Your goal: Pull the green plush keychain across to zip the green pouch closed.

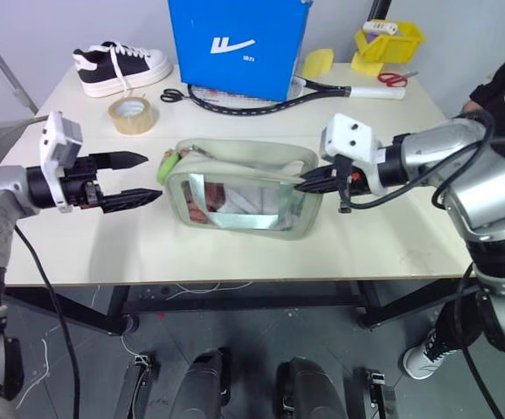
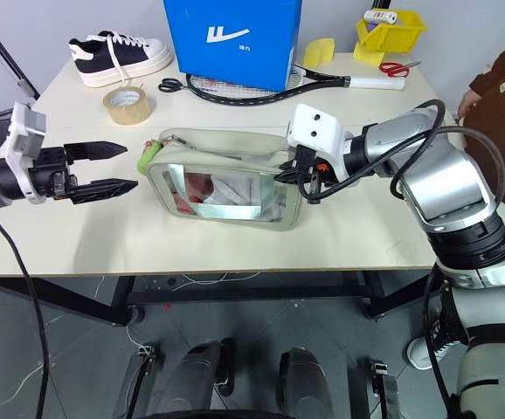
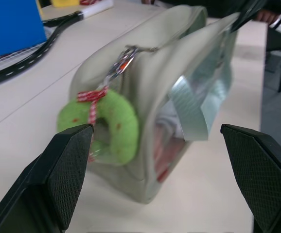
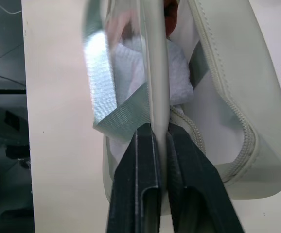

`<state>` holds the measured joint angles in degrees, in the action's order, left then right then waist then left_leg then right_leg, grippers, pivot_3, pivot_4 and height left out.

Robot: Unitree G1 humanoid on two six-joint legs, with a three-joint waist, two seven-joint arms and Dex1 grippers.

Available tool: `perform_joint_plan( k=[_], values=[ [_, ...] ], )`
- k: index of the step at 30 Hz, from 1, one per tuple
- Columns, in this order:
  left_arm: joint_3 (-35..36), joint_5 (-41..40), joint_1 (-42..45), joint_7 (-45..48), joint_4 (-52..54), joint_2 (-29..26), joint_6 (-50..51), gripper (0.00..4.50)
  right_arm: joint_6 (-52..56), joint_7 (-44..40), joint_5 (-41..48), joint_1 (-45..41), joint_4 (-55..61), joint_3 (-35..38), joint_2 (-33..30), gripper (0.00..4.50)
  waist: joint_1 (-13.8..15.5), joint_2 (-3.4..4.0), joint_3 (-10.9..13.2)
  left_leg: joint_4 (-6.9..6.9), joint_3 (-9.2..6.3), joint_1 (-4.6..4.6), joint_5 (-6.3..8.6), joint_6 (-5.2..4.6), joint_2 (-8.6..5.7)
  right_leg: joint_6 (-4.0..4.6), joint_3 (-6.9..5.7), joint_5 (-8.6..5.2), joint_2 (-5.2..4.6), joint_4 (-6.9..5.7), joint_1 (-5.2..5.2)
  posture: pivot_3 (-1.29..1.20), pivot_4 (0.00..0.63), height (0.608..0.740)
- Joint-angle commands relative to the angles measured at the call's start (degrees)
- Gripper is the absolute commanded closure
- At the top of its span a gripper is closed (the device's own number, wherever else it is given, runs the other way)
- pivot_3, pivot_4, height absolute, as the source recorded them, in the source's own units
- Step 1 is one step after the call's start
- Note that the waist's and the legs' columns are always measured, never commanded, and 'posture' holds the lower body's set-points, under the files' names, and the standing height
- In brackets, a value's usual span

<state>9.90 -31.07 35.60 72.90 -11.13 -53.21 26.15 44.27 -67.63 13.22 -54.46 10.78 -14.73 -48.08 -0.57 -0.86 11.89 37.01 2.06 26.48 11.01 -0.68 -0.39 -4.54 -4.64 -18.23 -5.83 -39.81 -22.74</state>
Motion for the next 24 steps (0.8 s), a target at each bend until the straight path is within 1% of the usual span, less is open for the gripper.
perform_joint_plan(
  k=[1,4,10,13,14,17,20,21,24],
  values=[
    [-0.30,2.08,2.66,-0.56,-1.93,0.48,-2.56,0.00,-2.30,-0.95,0.25,-0.65,-0.31,2.26,-1.61,4.49,0.00,0.00,0.00,0.01,0.00,0.01,0.00,0.00,0.00,0.00,-0.01,0.00,0.00,0.00,0.00,0.00,0.150,0.707],
    [-2.04,4.73,4.38,-0.65,-5.01,2.06,-5.15,0.00,-3.39,-0.93,-0.01,-0.95,-1.47,2.32,-1.64,4.49,0.03,0.00,0.00,0.01,0.00,0.01,0.01,-0.01,0.00,0.00,-0.02,0.00,0.00,0.00,0.01,0.00,0.150,0.707],
    [-4.52,7.21,8.26,1.17,-10.29,5.34,-7.90,0.00,-4.18,-0.22,-0.38,-1.58,-2.78,2.04,-1.01,4.49,-0.08,0.00,0.00,0.04,0.01,0.02,0.01,-0.01,0.00,0.00,-0.02,0.00,0.06,0.00,0.00,0.00,0.150,0.707],
    [-4.57,7.40,9.44,2.01,-11.92,6.06,-8.47,0.82,-3.93,0.07,-0.34,-1.66,-2.72,2.02,-0.87,4.50,-0.09,0.00,0.00,0.04,0.01,0.02,0.00,-0.01,0.00,-0.01,-0.02,0.00,0.04,-0.01,0.00,0.00,0.150,0.707],
    [-4.50,7.39,9.57,2.45,-12.14,6.11,-8.70,1.25,-3.73,0.13,-0.24,-1.59,-2.55,2.10,-0.92,4.50,-0.10,0.00,0.00,0.05,0.01,0.02,0.00,-0.01,0.00,-0.01,-0.02,0.00,0.05,-0.01,0.00,0.00,0.150,0.707],
    [-4.10,7.17,9.48,3.47,-12.34,5.78,-8.61,2.85,-3.39,0.31,0.02,-1.19,-2.05,2.32,-1.12,4.50,-0.07,0.00,0.00,0.05,0.01,0.01,0.00,0.00,0.00,-0.01,-0.02,0.00,0.01,-0.02,0.01,0.00,0.150,0.707],
    [-3.78,7.32,9.11,4.24,-12.50,5.07,-8.59,4.32,-3.04,0.60,0.18,-0.86,-1.75,2.54,-1.30,4.50,-0.02,0.00,0.00,0.07,0.01,0.02,0.00,0.00,0.00,-0.01,-0.02,0.00,0.01,-0.02,0.02,0.00,0.150,0.707],
    [-3.72,7.39,8.99,4.37,-12.53,4.93,-8.60,4.44,-2.97,0.65,0.25,-0.74,-1.66,2.61,-1.36,4.50,-0.03,0.00,0.00,0.08,0.01,0.02,0.00,0.00,0.00,-0.01,-0.02,0.00,0.00,-0.02,0.02,0.00,0.150,0.707],
    [-3.61,7.36,8.71,4.77,-12.33,4.68,-8.53,4.44,-2.97,0.73,0.37,-0.41,-1.53,2.71,-1.48,4.50,-0.05,0.00,0.00,0.08,0.01,0.02,0.00,-0.01,0.00,-0.01,-0.02,0.00,0.01,-0.02,0.02,0.00,0.150,0.707]
  ],
)
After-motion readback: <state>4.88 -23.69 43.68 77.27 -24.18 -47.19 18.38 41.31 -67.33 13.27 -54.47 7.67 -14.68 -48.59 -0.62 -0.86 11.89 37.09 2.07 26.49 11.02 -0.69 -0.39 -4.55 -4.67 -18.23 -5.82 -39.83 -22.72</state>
